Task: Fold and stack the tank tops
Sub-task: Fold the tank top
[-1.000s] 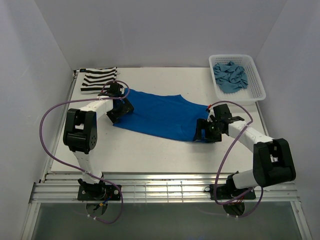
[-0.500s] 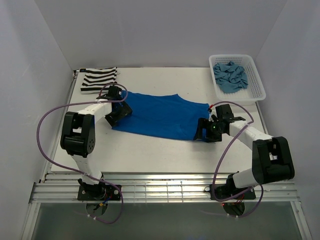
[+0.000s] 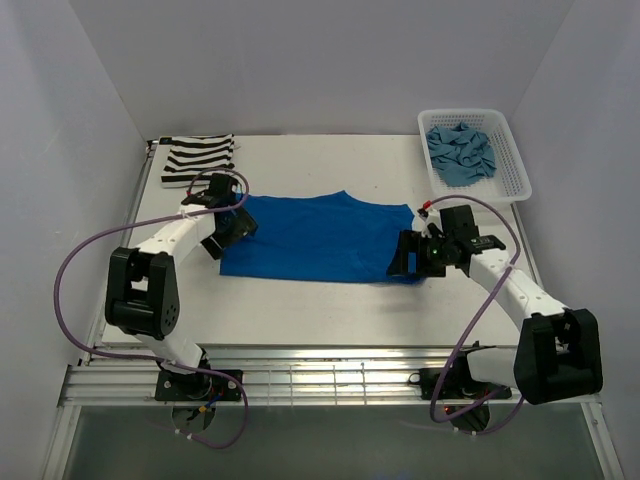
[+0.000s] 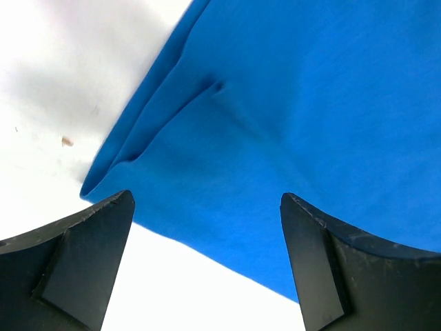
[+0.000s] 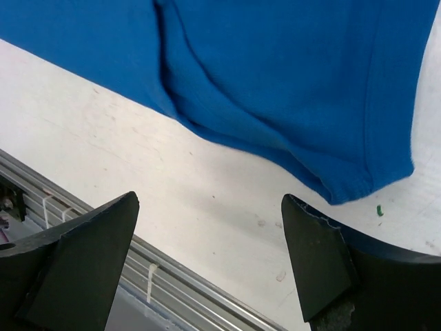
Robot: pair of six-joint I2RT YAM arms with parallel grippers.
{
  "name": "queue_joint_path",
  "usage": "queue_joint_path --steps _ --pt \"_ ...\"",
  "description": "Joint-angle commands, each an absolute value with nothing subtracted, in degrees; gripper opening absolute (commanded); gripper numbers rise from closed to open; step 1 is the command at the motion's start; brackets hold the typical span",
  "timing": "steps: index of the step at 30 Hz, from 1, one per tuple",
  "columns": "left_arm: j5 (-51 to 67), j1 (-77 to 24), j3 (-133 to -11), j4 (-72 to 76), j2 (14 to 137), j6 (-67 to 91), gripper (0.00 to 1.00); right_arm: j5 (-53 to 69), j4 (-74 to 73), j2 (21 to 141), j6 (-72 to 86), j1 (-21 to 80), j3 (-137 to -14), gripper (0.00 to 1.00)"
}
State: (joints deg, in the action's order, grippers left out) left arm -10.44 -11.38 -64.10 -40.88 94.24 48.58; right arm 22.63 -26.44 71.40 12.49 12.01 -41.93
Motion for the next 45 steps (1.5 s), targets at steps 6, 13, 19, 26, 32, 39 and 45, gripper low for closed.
queue_joint_path --steps 6,13,19,26,32,39,45 --pt "-18.8 -10.3 -82.8 -43.1 98.6 45.2 0.98 17.9 -25.0 77.3 9.1 17.4 -64.1 0.90" --pt "-19.9 -7.0 -98.2 -42.7 111.9 37.7 0.98 7.0 -25.7 97.9 5.2 22.7 -88.6 0.90" --pt "-15.5 -5.4 -108.5 -41.3 122.2 32.2 0.98 4.4 -26.2 114.2 3.5 24.0 -107.5 0.90" --pt "-11.1 -4.4 -114.5 -39.8 132.4 30.1 0.94 3.4 -29.0 128.7 3.6 24.3 -123.6 0.90" --pt "-9.1 -4.2 -116.6 -38.9 136.1 29.8 0.72 5.4 -25.7 134.0 4.7 24.3 -124.7 0.90" --pt "-8.5 -4.3 -114.1 -38.2 135.7 30.2 0.39 7.2 -24.9 139.0 5.6 24.3 -126.6 0.91" --pt "-7.6 -4.3 -110.7 -37.0 134.0 31.0 0.00 6.9 -23.1 142.4 8.7 24.3 -127.3 0.88"
